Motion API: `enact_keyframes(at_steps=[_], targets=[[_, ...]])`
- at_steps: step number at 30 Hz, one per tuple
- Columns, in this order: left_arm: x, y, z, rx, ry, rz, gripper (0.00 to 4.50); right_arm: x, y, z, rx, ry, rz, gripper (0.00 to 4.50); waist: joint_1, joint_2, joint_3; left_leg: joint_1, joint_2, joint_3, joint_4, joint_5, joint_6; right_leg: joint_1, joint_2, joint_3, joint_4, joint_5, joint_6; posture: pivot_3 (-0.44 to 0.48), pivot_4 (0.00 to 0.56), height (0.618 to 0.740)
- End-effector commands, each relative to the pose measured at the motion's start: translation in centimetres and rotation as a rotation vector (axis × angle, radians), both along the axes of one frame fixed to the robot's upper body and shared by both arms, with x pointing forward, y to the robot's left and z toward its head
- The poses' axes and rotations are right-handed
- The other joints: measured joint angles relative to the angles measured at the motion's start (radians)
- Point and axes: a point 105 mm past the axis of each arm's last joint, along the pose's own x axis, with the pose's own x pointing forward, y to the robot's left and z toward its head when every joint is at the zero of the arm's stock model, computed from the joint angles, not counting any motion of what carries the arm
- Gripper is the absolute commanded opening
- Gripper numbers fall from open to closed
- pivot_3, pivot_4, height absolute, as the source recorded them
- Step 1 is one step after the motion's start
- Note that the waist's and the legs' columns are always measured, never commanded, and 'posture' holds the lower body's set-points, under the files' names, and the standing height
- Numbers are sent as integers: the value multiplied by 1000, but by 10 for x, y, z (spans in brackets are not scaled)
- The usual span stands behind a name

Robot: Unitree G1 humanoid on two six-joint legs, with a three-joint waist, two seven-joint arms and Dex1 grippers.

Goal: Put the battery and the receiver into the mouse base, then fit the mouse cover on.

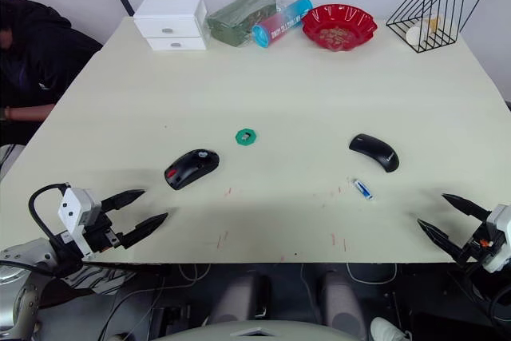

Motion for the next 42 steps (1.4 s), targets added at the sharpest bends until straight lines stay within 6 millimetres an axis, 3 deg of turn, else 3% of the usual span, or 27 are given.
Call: enact_keyframes(at_steps=[1, 19, 24, 29, 34, 37, 42], targets=[[1, 6, 8, 29, -30, -10, 4466, -2, -1, 5, -11, -36, 2, 4500, 0, 0, 0, 0, 0, 0, 0, 0, 0, 0, 0, 0, 0, 0, 0, 0, 150, 740], [3, 18, 3, 7, -42, -17, 4466, -2, 4, 7, -18, -52, 18, 4500, 0, 0, 0, 0, 0, 0, 0, 0, 0, 0, 0, 0, 0, 0, 0, 0, 150, 740], [12, 18, 16, -23, -65, -51, 4466, 2, 16, 23, 9, -98, 82, 4500, 0, 0, 0, 0, 0, 0, 0, 0, 0, 0, 0, 0, 0, 0, 0, 0, 150, 740], [37, 18, 38, 5, -114, -103, 4466, 0, 44, 52, 114, -172, 255, 4500, 1, 0, 0, 0, 0, -1, 0, 0, 0, 0, 0, -1, 0, 1, 2, 0, 150, 740], [53, 9, 42, 45, -114, -181, 4466, 3, 60, 69, 138, -199, 335, 4500, 0, 0, 0, 0, -1, -1, 0, 0, 0, 0, 0, -1, 0, 1, 2, 0, 150, 740], [69, -11, 39, 86, -82, -274, 4466, 3, 80, 80, 145, -210, 435, 4500, 1, 0, 0, 0, -2, -1, 0, 0, 0, 0, 1, -1, 0, 1, 2, 0, 150, 740], [86, -33, 38, 143, -56, -347, 4466, 1, 94, 86, 130, -220, 509, 4500, 3, -1, 0, -2, -2, -2, 1, 0, 0, 0, 1, -2, 0, 1, 2, 0, 150, 740]])
